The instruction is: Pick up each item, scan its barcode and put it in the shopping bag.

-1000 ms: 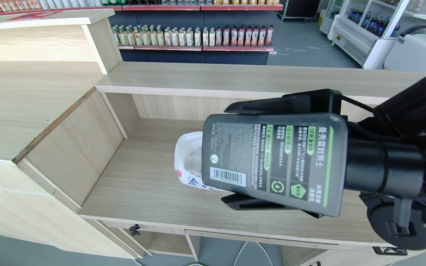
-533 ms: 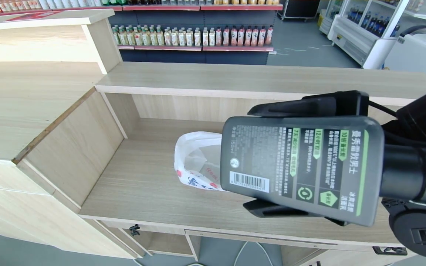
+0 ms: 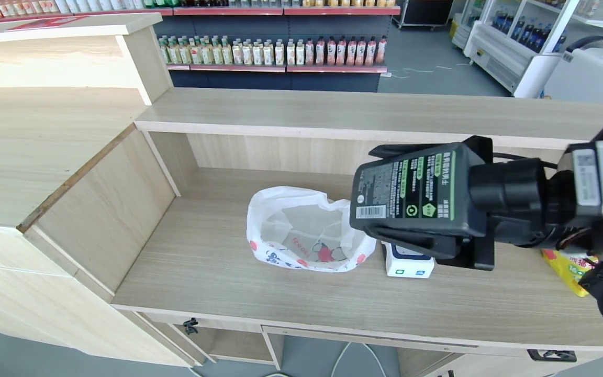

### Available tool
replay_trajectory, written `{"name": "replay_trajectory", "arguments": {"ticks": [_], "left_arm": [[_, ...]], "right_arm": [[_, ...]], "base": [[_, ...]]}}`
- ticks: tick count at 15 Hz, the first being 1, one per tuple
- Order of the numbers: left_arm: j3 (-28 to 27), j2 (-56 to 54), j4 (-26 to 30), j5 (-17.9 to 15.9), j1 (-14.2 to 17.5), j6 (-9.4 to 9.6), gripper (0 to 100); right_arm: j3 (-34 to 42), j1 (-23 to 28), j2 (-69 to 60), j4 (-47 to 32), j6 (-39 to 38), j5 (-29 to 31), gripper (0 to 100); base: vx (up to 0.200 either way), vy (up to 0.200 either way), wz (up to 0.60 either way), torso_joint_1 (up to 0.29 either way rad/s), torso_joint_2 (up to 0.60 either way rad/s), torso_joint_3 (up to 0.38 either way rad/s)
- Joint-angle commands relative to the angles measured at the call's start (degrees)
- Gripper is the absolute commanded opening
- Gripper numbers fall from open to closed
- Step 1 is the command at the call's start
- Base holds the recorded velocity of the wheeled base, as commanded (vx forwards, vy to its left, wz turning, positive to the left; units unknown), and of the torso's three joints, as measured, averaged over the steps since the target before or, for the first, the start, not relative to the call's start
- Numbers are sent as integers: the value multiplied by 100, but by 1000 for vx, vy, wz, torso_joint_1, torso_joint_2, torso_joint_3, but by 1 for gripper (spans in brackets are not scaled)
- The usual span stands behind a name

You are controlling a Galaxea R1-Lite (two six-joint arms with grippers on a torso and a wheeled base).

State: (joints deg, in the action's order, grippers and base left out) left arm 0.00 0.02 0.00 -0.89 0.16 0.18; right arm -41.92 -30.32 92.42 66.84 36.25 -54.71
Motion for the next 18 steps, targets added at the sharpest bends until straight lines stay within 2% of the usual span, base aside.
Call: {"name": "replay_trajectory", "arguments": {"ticks": [1,2,4,5,8,11,12,14,18], "left_arm": [[0,-2,0,1,2,-1,100],[0,-2,0,1,2,-1,100],[0,-2,0,1,2,-1,100],[0,-2,0,1,2,-1,100],[0,-2,0,1,2,-1,100],[0,-2,0,1,2,-1,100],[0,-2,0,1,2,-1,100],[0,-2,0,1,2,-1,100],[0,-2,0,1,2,-1,100]], "right_arm": [[281,861,-514,-1235,-66,901,0],[316,1318,-655,-1964,-233,1208,0],[352,2003,-874,-2791,-576,1490,0],[457,2671,-1129,-3415,-1094,1762,0],[1002,3902,-1525,-3669,-2360,2166,0],[1178,5044,-1745,-4320,-2421,2263,0],[1178,5642,-1762,-4698,-2500,2263,0],[1186,6003,-1771,-4891,-2500,2263,0],[1248,6126,-1789,-4970,-2325,2272,0]], "base": [[0,0,0,0,0,0],[0,0,0,0,0,0],[0,0,0,0,0,0],[0,0,0,0,0,0],[0,0,0,0,0,0],[0,0,0,0,0,0],[0,0,0,0,0,0],[0,0,0,0,0,0],[0,0,0,0,0,0]]}}
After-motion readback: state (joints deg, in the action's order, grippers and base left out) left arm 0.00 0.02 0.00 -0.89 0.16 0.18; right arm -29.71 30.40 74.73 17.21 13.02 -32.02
